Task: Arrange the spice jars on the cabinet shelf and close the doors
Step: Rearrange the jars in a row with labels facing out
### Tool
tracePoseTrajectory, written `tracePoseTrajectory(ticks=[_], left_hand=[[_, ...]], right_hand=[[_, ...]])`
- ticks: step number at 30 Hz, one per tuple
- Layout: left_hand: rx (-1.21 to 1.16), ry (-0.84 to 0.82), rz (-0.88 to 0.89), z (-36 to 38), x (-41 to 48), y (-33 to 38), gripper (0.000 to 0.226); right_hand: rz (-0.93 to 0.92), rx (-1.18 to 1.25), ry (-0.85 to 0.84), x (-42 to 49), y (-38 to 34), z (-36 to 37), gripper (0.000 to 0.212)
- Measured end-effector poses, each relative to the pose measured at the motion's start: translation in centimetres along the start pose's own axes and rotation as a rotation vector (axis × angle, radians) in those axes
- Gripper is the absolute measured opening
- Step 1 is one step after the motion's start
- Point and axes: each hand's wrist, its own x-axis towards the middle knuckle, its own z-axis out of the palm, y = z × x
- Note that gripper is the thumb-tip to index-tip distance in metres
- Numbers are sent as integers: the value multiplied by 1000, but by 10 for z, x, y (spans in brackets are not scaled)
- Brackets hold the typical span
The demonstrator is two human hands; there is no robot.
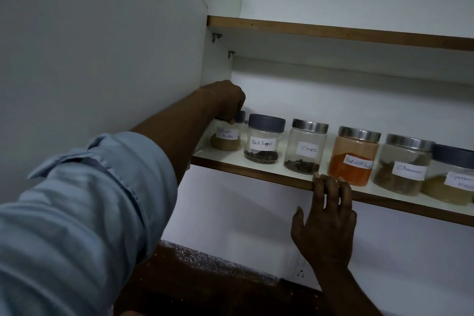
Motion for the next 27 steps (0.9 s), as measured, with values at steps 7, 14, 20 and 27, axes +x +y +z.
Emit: tracePoseTrajectory(ticks=[7, 14, 20, 27], left_hand=[[24, 15, 7, 11, 12, -5, 46], [42, 18, 5, 16, 19, -7, 45], [42, 11, 6, 19, 24, -7, 44], [-22, 42, 16, 21, 27, -9, 42]], right_hand=[[4, -18, 9, 0, 1, 2, 92], [1, -19, 26, 1, 0, 4, 90], [4, -19, 29, 1, 0, 5, 91], [4, -20, 22, 1, 0, 4, 92]])
